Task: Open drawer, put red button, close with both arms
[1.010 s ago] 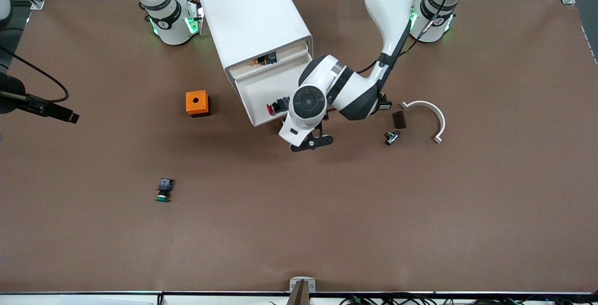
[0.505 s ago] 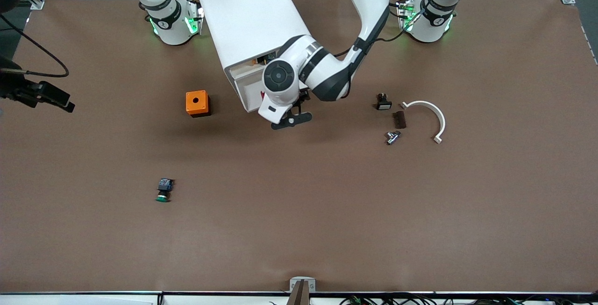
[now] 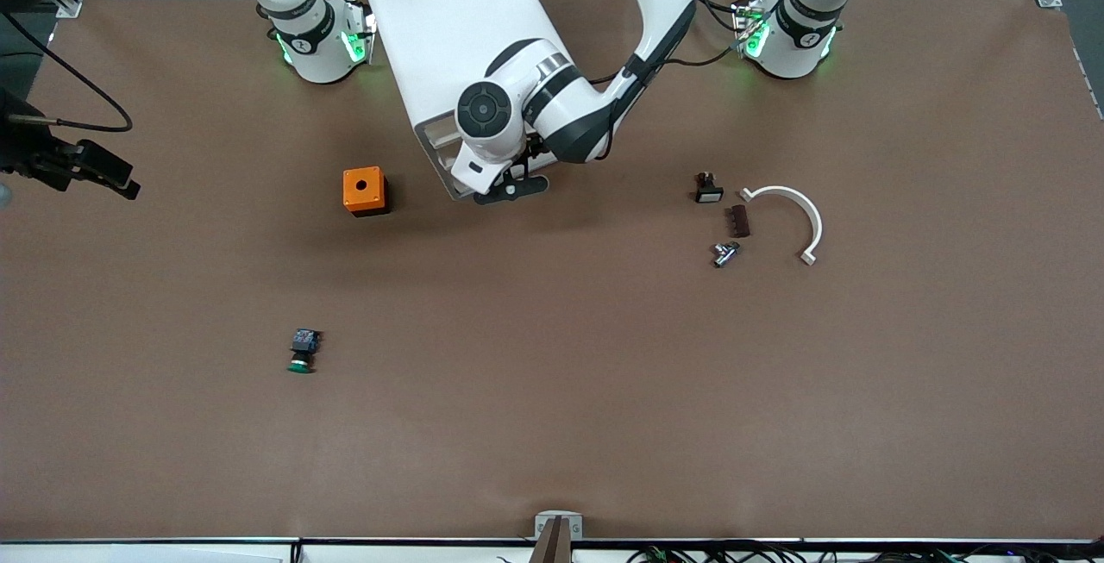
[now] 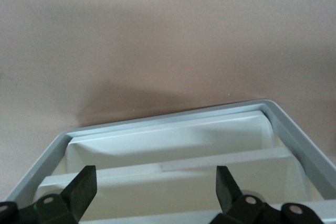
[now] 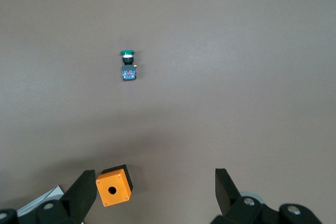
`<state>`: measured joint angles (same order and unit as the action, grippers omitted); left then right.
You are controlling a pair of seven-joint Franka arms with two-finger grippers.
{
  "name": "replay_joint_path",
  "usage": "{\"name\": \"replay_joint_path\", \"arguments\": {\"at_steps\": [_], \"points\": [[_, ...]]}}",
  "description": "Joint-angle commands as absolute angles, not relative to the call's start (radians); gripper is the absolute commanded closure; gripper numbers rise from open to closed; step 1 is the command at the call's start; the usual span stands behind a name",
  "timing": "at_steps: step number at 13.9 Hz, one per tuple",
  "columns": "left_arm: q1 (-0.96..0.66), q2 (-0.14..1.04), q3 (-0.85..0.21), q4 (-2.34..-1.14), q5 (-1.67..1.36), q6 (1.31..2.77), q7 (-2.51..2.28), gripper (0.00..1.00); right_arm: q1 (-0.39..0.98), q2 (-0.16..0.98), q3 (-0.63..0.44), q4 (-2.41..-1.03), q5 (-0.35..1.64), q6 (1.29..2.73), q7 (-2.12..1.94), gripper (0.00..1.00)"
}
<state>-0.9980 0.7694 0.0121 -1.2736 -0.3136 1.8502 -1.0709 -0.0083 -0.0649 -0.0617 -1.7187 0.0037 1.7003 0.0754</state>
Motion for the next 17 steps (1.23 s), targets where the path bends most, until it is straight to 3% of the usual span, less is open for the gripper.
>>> {"name": "replay_joint_path", "arguments": {"at_steps": [1, 7, 17], "points": [[-1.023, 0.747, 0.008, -1.296, -0.305, 1.845, -1.098, 0.00, -0.009, -0.048, -0.057, -1.657, -0.018, 1.672, 0.083, 0.00], [-1.034, 0.747, 0.015, -1.296, -0.302, 1.845, -1.160, 0.00, -0.009, 0.014, -0.055, -1.565, -0.017, 1.605, 0.078, 0.00], [-0.779, 0.626, 0.118, -1.275, -0.132, 1.848, -1.094, 0.00, -0.006, 0.008, -0.055, -1.577, -0.015, 1.595, 0.083, 0.00]]}}
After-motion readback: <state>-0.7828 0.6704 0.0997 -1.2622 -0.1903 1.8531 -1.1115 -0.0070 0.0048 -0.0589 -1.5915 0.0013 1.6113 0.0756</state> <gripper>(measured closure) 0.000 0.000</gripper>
